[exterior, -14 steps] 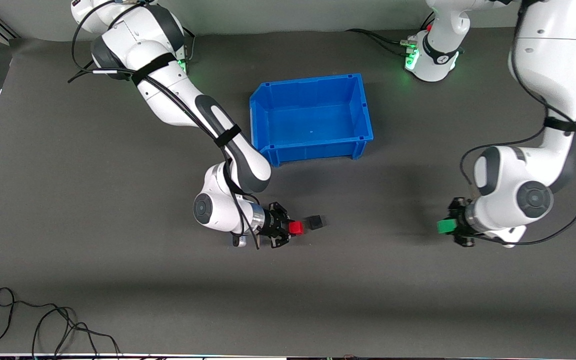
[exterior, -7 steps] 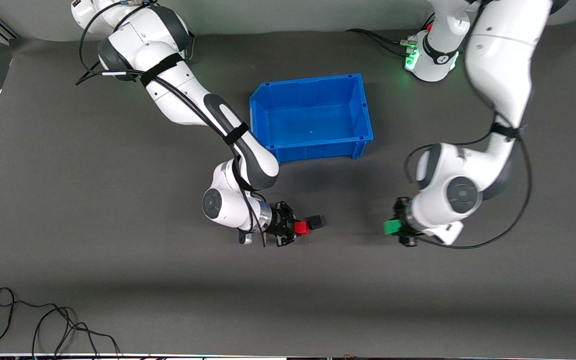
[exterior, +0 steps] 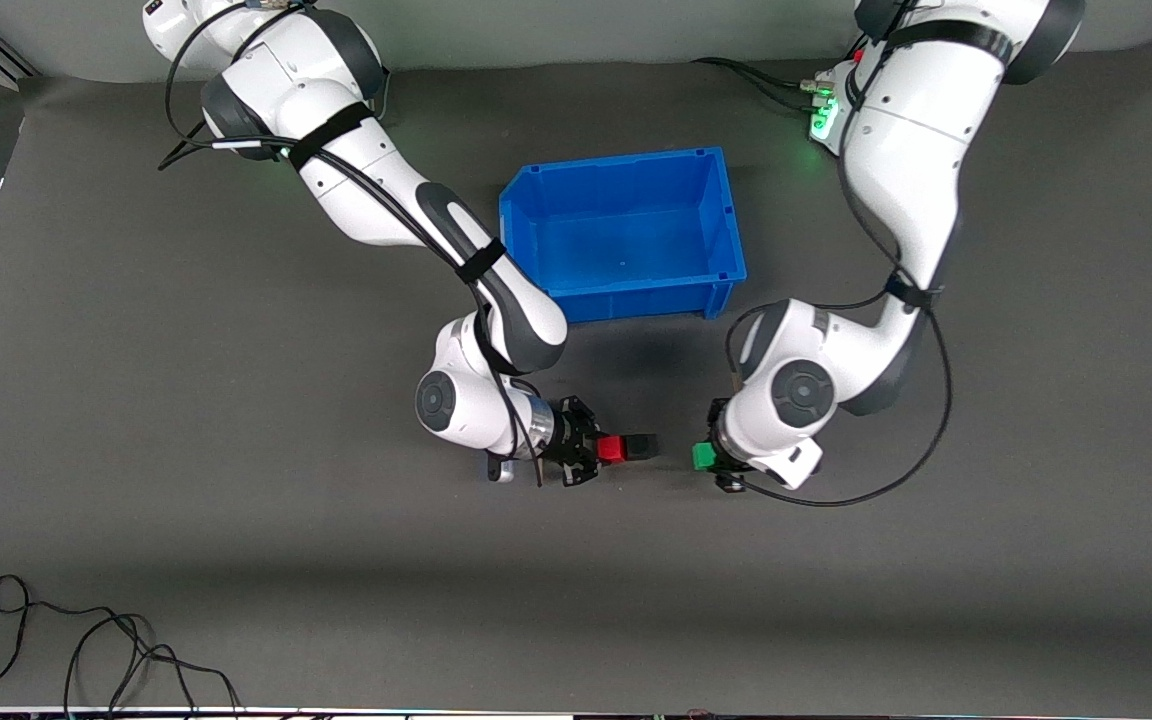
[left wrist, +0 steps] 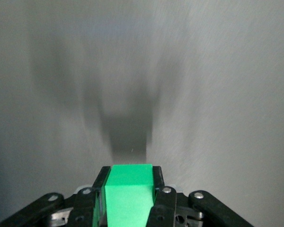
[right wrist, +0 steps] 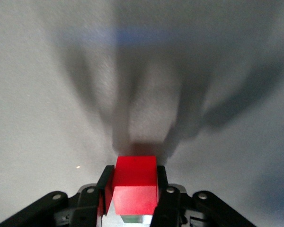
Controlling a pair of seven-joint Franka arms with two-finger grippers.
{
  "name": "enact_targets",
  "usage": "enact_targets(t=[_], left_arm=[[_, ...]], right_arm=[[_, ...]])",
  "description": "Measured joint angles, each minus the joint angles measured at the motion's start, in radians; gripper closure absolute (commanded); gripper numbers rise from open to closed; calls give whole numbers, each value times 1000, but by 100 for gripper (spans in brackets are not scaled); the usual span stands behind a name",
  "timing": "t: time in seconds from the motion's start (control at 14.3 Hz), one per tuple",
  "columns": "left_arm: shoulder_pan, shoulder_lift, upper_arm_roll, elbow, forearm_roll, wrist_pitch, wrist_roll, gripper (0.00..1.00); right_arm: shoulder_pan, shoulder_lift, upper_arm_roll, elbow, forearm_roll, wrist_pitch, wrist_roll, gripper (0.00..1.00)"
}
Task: Attach green and red cubes to black cube
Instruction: 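Press the green cube against the black cube with the left gripper, then open both grippers and lift them off the cube row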
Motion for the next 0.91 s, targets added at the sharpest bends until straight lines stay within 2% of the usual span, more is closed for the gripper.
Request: enact_targets(t=[0.49,0.56,0.63,0.7,0.84,0.91], left_arm=[[-72,38,2,7,0,38,-33,100],[-73,40,2,9,0,40,-33,96],[-73,42,2,12,0,41,-33,33],[-73,44,2,17,1,41,-32,0],[-73,48,3,28,21,42,-32,0],[-74,48,4,34,31,42,-32,0]], right_arm=[[3,4,0,6,0,2,27,90],[3,6,0,9,0,3,29,90],[4,9,0,13,0,3,31,89],[5,12,0,18,0,3,32,84],[5,14,0,21,0,4,33,0],[6,15,0,21,0,4,33,0]])
